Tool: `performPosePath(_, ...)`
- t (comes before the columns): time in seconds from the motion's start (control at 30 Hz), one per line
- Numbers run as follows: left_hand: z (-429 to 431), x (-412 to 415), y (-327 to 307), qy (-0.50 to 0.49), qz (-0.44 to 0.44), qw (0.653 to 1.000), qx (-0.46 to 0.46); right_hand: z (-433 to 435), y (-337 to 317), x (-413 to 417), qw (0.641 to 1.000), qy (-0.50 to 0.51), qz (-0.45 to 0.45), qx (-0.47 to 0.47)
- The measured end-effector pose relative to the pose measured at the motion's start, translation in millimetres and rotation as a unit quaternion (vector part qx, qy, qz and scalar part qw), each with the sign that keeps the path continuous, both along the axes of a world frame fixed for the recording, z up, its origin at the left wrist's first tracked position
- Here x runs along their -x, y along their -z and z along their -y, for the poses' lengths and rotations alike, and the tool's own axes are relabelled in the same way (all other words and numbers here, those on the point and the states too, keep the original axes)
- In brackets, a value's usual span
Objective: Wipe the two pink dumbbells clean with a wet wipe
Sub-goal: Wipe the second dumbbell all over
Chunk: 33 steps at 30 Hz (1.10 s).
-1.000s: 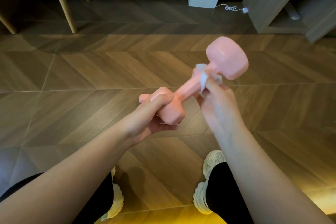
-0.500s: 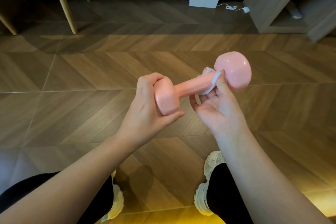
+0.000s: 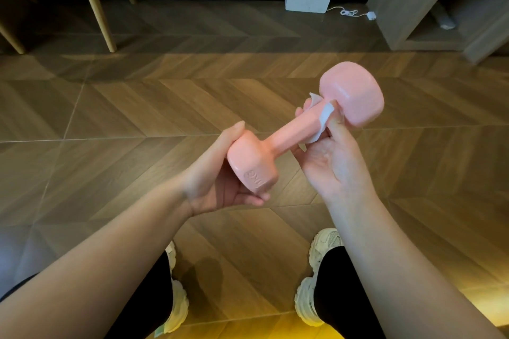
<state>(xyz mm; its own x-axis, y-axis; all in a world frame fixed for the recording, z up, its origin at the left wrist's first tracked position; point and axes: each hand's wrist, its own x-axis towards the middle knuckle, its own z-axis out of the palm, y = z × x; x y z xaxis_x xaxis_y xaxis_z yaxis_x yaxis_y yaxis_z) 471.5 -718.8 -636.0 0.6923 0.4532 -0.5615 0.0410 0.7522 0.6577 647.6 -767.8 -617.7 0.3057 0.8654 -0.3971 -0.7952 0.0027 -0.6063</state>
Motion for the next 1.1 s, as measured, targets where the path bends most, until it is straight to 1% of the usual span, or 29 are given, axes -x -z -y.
performPosePath(0.03,0,1,0,-0.014,0.014,1.0,0.023,0,0,1,1.0,-0.003,0.004,0.0)
performPosePath(0.07,0,2,2,-0.034,0.032,0.999,0.023,0,0,0,1.0,-0.003,0.008,0.0)
performPosePath(0.17,4,3,4,-0.065,0.095,0.992,-0.044,1,-1,-2,1.0,0.011,0.023,0.002)
performPosePath(0.2,5,3,4,-0.066,0.102,0.99,-0.067,1,-2,-3,1.0,0.016,0.026,0.001)
performPosePath(0.37,9,2,6,-0.074,0.077,0.983,-0.15,2,-1,-8,0.999,0.034,0.03,0.009)
performPosePath(0.43,9,-1,8,-0.083,0.071,0.981,-0.161,1,-1,-10,0.999,0.038,0.026,0.015)
performPosePath(0.5,7,-3,10,-0.085,0.058,0.984,-0.149,1,-1,-10,0.999,0.039,0.016,0.014)
performPosePath(0.6,4,-4,8,-0.052,0.032,0.994,-0.092,2,-1,-7,0.999,0.04,-0.003,0.016)
performPosePath(0.67,6,-5,6,-0.058,0.052,0.995,-0.057,3,0,-6,0.999,0.034,0.005,0.015)
performPosePath(0.77,6,0,12,-0.067,0.11,0.989,-0.078,2,0,-5,0.999,0.037,0.016,0.014)
performPosePath(0.83,4,3,14,-0.073,0.118,0.986,-0.095,1,0,-5,0.999,0.044,0.015,0.018)
performPosePath(0.87,3,4,13,-0.074,0.112,0.985,-0.106,1,0,-5,0.999,0.044,0.015,0.019)
performPosePath(0.93,2,3,9,-0.068,0.067,0.989,-0.112,2,0,-5,0.999,0.044,0.012,0.02)
performPosePath(1.03,4,-1,8,-0.047,0.006,0.996,-0.075,2,1,-4,0.999,0.041,0.009,0.027)
performPosePath(1.1,6,-4,10,-0.082,0.022,0.995,-0.047,2,3,-3,0.999,0.04,0.015,0.026)
